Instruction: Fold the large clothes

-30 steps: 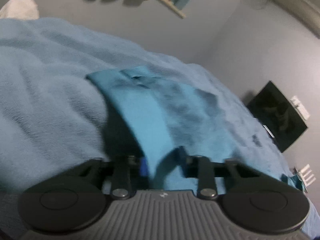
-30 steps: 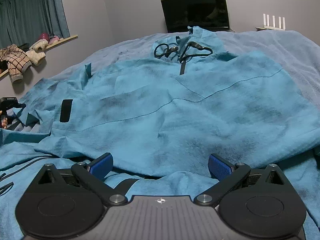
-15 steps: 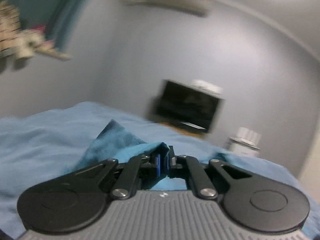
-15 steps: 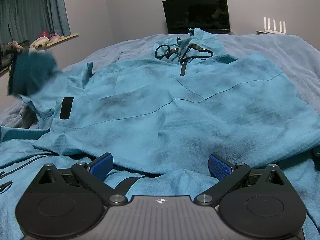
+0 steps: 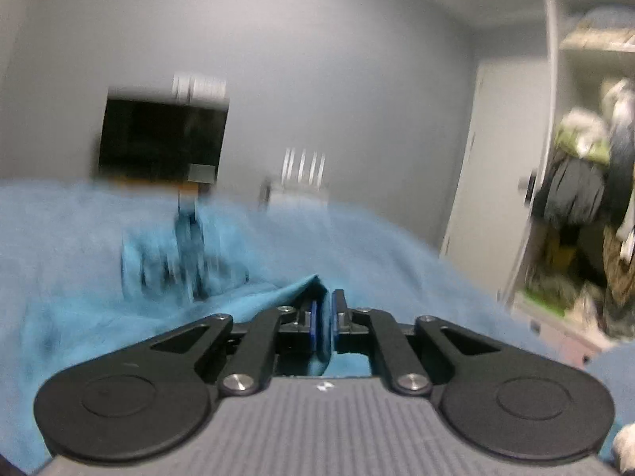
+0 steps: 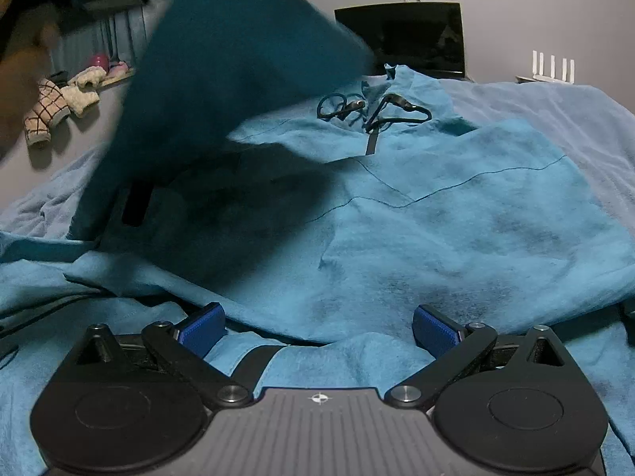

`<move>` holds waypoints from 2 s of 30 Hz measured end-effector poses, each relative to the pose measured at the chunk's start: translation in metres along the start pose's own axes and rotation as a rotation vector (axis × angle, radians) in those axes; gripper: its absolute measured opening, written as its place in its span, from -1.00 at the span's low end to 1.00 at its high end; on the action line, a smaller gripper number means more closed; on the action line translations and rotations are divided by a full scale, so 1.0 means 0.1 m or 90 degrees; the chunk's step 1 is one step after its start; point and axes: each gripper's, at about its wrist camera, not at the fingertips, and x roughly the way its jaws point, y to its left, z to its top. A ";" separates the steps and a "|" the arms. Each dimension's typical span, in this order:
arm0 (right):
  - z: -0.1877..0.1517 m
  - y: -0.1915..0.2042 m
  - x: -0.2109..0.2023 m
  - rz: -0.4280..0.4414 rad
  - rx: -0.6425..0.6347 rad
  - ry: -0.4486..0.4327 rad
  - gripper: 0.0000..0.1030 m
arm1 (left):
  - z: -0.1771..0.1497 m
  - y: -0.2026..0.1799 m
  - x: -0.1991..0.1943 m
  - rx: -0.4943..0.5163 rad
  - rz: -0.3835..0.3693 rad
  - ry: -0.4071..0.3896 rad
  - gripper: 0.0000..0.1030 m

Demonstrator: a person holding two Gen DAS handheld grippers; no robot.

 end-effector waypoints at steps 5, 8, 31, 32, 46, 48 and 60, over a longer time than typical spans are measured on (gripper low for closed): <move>-0.01 0.00 0.00 0.000 -0.004 0.000 0.97 | -0.41 -0.09 0.04 0.003 -0.006 0.119 0.52; -0.01 -0.02 0.00 0.004 0.001 0.002 0.97 | -0.42 -0.11 -0.16 0.024 0.025 0.131 0.57; 0.41 0.48 -0.33 -0.056 -0.173 -0.048 0.98 | -0.82 1.37 -0.50 -0.166 0.381 0.246 0.77; 0.48 0.60 -0.23 -0.066 -0.214 -0.014 0.98 | -0.82 1.38 -0.51 -0.165 0.380 0.246 0.77; 0.64 1.54 0.93 -0.140 -0.487 0.097 0.13 | -0.85 1.48 -0.43 -0.181 0.358 0.250 0.77; 0.67 1.50 0.95 -0.130 -0.452 0.105 -0.57 | -0.85 1.48 -0.43 -0.184 0.353 0.249 0.77; 0.87 0.02 -0.30 -0.146 -0.053 -0.069 -0.77 | -0.86 1.49 -0.42 -0.180 0.353 0.247 0.77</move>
